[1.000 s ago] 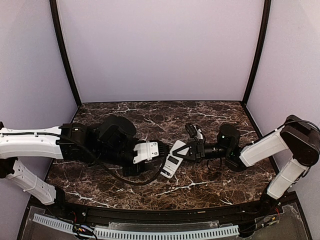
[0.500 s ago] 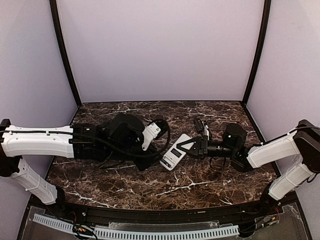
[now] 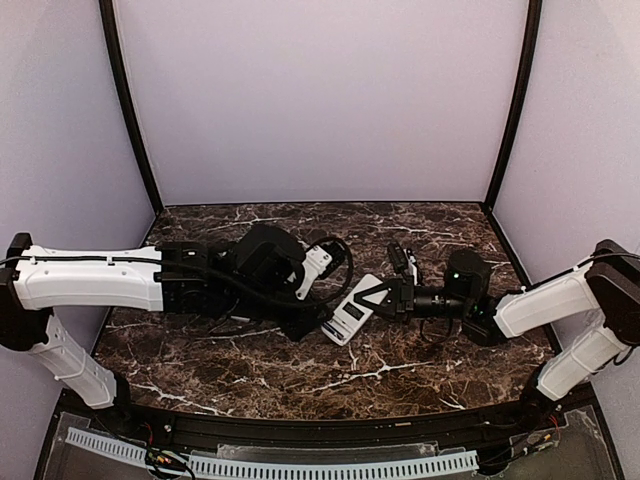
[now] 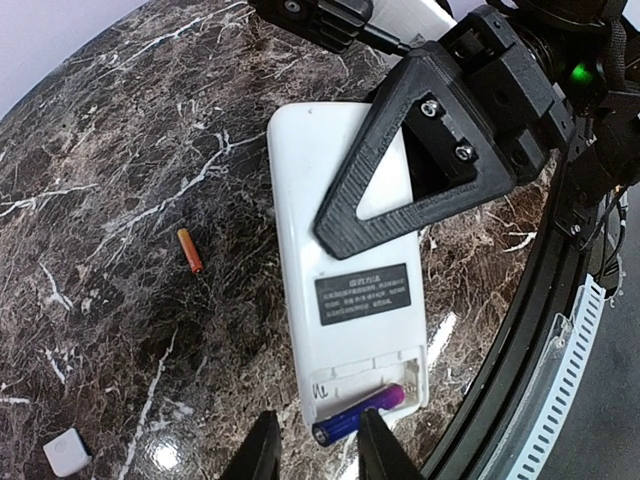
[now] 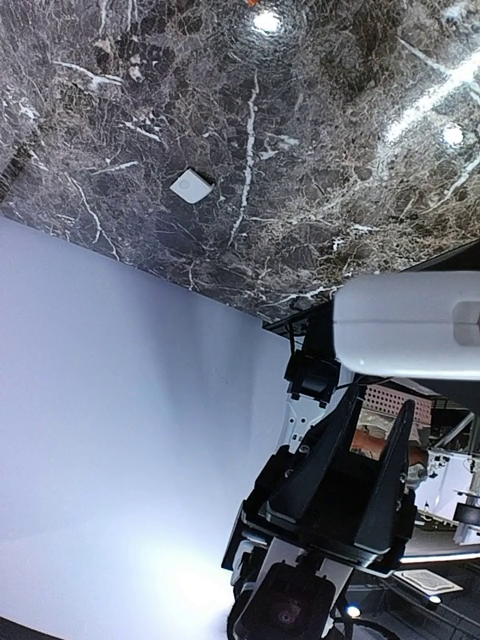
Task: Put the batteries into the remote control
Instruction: Load the battery into the battery compartment.
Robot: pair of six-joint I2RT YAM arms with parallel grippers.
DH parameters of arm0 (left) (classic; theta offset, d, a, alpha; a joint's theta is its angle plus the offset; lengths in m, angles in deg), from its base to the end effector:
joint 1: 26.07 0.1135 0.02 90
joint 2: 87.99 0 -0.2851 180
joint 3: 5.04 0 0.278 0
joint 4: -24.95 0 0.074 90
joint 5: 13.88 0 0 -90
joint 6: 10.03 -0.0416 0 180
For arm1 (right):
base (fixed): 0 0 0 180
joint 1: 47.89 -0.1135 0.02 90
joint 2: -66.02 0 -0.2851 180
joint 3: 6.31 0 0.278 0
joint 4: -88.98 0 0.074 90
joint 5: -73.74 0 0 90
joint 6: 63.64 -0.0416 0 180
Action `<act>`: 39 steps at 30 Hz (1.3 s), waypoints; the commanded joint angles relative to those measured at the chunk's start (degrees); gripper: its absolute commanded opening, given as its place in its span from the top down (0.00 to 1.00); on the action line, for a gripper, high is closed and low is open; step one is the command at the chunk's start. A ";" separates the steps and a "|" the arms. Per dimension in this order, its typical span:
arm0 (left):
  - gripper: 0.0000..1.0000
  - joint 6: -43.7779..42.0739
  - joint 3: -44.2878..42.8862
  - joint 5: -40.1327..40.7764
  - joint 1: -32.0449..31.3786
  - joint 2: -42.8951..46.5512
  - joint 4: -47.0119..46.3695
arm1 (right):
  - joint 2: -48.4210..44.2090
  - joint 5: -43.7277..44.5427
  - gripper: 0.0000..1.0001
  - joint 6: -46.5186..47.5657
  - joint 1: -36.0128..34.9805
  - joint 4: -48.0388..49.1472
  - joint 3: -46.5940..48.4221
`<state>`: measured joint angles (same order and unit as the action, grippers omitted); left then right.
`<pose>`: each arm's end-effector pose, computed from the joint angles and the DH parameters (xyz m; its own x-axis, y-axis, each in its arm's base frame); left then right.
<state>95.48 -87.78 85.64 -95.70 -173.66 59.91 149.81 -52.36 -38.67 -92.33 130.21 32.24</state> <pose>0.1342 -0.3416 0.3129 -0.4411 0.4303 -0.7876 0.7899 0.6027 -0.1132 0.1915 0.2221 0.1920 -0.9143 0.1292 -0.3838 -0.3707 0.1142 0.9217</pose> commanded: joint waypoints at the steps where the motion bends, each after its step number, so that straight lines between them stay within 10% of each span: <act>1: 0.74 0.57 -1.47 -1.35 -0.04 -0.64 2.70 | 0.47 0.00 1.00 -0.85 0.35 2.42 -0.38; 39: 0.87 -1.15 -1.09 -4.48 -0.03 -3.32 2.77 | -1.09 -1.69 1.00 -0.41 1.38 2.96 -0.49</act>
<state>95.00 -88.55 82.43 -95.70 -176.50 61.75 149.81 -53.28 -39.33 -91.57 130.43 31.98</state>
